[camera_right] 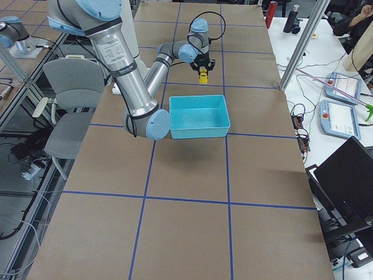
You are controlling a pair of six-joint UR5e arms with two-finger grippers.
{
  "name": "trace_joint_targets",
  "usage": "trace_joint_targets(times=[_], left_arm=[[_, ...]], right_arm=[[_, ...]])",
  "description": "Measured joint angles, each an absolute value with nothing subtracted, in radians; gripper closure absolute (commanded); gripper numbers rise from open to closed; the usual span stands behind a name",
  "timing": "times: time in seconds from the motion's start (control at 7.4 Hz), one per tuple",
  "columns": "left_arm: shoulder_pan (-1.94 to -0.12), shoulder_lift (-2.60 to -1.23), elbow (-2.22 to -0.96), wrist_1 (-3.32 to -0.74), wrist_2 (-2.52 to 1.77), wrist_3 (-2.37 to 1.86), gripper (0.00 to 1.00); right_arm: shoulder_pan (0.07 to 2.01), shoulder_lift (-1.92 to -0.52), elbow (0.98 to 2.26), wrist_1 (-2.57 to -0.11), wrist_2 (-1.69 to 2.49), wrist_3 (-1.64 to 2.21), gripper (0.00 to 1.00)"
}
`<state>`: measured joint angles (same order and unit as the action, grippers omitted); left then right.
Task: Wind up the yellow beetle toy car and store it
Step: 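Lift the car with the right gripper and carry it into the blue bin, then lower the car onto the bin floor and open the right gripper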
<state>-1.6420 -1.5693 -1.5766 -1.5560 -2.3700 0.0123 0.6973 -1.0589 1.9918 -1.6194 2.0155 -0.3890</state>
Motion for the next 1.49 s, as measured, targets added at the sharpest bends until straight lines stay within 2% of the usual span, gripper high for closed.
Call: trace_joint_targets(times=[0.27,0.41,0.81,0.95,1.08,1.49], left_arm=[[-1.642,-1.569,-1.578,-1.555,-2.370,0.012,0.00],[-1.642,-1.569,-1.578,-1.554,-2.370,0.011,0.00],[-1.641,-1.571,-1.578,-1.554,-2.370,0.012,0.00],[-1.641,-1.571,-1.578,-1.554,-2.370,0.012,0.00],[-1.641,-1.571,-1.577,-1.555,-2.370,0.012,0.00],[-1.641,-1.572,-1.577,-1.555,-2.370,0.012,0.00]], right_arm=[[0.737,-1.257,2.077,-1.562,2.062,-0.520,1.00],[0.730,-1.338,2.067,-1.487,2.063,-0.565,1.00],[0.669,-1.393,1.921,-1.335,2.040,-0.589,1.00],[0.653,-1.395,1.885,-1.312,2.029,-0.589,0.61],[0.644,-1.396,1.866,-1.302,2.023,-0.588,0.01],[0.652,-1.395,1.860,-1.295,2.022,-0.584,0.00]])
